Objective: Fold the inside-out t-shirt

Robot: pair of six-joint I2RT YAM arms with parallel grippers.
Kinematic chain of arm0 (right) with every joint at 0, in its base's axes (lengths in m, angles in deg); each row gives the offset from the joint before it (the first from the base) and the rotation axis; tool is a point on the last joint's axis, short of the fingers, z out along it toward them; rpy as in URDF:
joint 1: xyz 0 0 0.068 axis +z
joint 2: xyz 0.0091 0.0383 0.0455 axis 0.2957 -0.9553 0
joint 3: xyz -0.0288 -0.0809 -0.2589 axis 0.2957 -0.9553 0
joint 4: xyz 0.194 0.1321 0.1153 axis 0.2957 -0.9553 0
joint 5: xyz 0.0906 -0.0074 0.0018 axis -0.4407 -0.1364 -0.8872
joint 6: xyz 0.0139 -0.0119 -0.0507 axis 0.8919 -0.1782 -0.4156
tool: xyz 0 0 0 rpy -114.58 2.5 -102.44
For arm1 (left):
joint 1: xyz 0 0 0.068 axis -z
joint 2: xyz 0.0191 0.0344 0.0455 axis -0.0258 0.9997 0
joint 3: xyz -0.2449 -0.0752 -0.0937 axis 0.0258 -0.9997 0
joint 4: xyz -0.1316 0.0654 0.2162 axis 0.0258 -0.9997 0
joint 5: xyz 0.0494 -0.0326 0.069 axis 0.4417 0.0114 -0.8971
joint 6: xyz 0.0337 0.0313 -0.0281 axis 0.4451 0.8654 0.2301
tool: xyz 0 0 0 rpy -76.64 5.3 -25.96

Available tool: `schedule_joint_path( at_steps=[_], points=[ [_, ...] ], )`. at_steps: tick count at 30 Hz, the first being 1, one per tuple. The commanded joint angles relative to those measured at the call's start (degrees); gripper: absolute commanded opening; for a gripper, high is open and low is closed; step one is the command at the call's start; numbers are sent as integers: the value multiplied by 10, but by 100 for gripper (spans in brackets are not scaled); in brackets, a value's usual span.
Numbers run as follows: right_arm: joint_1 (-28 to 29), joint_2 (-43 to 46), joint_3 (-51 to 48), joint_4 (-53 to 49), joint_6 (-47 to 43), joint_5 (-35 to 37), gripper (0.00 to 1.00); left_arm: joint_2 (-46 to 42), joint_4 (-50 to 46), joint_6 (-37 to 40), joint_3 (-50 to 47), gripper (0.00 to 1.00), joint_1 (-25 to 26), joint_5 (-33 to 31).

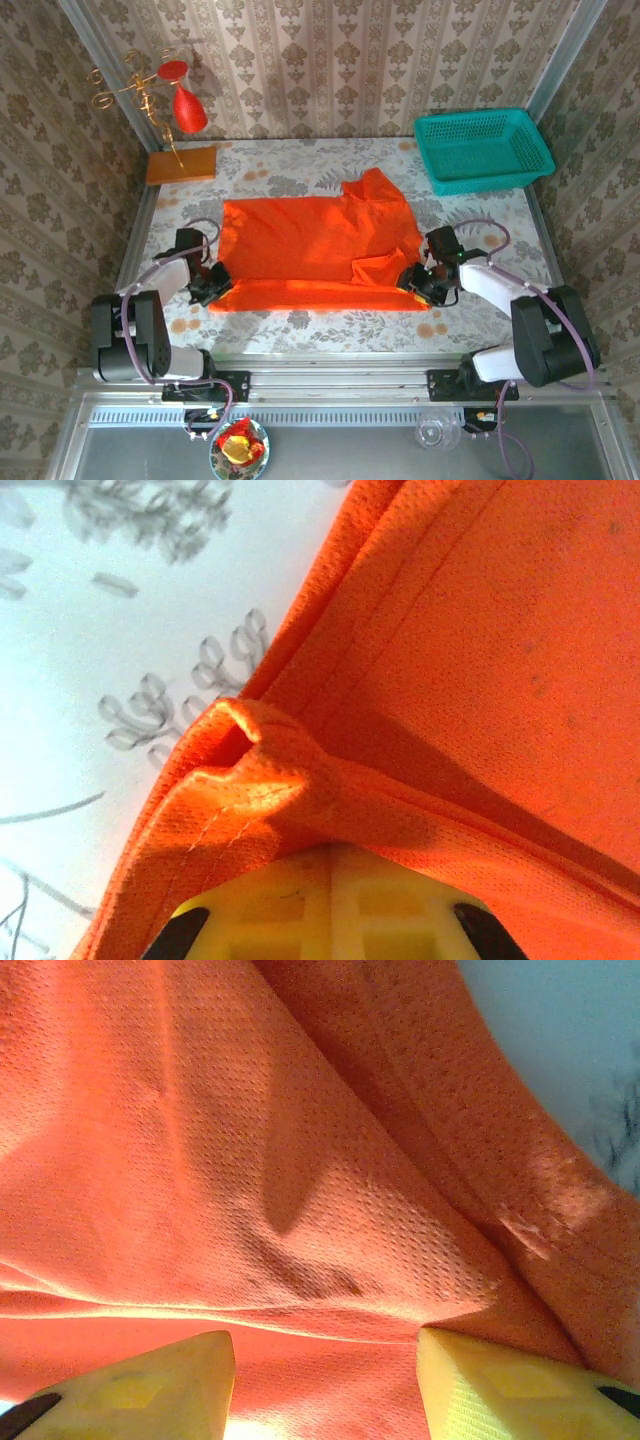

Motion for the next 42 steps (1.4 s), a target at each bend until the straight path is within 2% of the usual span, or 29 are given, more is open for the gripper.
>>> schedule_joint_path(
  at_steps=[1,4,10,16,24,29,34,42],
  points=[
    [14,25,-9,-66,18,-11,54,-15,-40,-13,-20,7,-7,-25],
    [27,48,29,-110,14,2,53,-35,-44,5,4,7,-7,-4],
    [27,61,140,-148,-25,40,53,-21,-64,88,133,11,-7,8],
    [19,-47,277,-156,-92,69,53,54,-24,182,244,20,-8,39],
    [9,-204,438,-165,-144,78,52,219,-31,249,403,21,-8,1],
    [-3,-283,520,-175,-161,77,52,309,-29,267,480,30,-5,-14],
    [-14,-328,578,-186,-161,62,52,390,-81,302,563,32,-5,-45],
    [-19,-357,637,-211,-171,61,52,473,-125,323,659,32,-3,-46]
  ],
)
